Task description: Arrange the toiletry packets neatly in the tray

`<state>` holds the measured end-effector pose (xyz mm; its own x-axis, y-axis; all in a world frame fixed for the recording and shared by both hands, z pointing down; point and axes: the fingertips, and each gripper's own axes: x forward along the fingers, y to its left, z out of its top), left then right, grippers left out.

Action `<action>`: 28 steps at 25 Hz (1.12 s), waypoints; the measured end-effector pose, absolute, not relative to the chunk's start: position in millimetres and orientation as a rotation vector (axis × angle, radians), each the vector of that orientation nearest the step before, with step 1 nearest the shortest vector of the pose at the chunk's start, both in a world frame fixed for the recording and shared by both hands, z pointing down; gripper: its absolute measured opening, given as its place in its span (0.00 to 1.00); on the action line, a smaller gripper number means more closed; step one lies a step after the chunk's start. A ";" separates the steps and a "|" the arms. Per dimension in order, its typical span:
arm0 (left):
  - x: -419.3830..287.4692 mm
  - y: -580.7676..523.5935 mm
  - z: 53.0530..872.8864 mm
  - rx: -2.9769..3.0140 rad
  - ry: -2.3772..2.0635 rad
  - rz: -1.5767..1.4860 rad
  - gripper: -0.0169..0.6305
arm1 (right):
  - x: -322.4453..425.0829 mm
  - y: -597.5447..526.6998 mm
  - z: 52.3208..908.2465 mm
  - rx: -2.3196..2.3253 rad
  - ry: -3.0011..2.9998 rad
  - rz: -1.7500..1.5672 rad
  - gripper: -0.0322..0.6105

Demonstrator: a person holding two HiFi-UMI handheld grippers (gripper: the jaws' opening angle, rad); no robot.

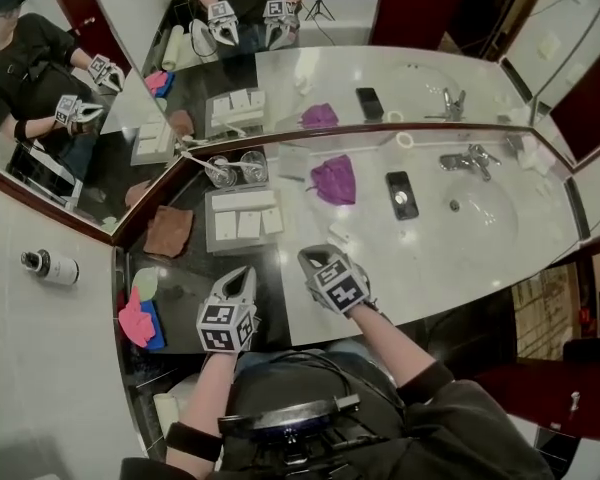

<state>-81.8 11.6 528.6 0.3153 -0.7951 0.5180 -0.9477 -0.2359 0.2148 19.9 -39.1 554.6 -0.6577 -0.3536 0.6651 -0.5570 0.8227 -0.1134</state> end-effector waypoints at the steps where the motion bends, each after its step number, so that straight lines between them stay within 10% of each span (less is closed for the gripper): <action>1: -79.1 14.6 528.6 2.100 -1.540 0.412 0.03 | 23.4 -38.1 555.1 0.671 -2.351 0.410 0.06; 15: -70.4 20.5 532.3 2.089 -1.532 0.385 0.03 | 74.8 -38.5 587.3 0.731 -2.253 0.381 0.10; 28: -49.8 -13.1 542.2 2.136 -1.493 0.473 0.03 | 118.1 -66.9 659.3 0.655 -2.063 0.331 0.36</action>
<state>-49.8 -13.1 542.2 0.3424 -0.7704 0.5379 -0.9396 -0.2831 0.1926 118.1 -66.9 659.3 -0.4388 -0.3221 0.8389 -0.5681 0.8227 0.0188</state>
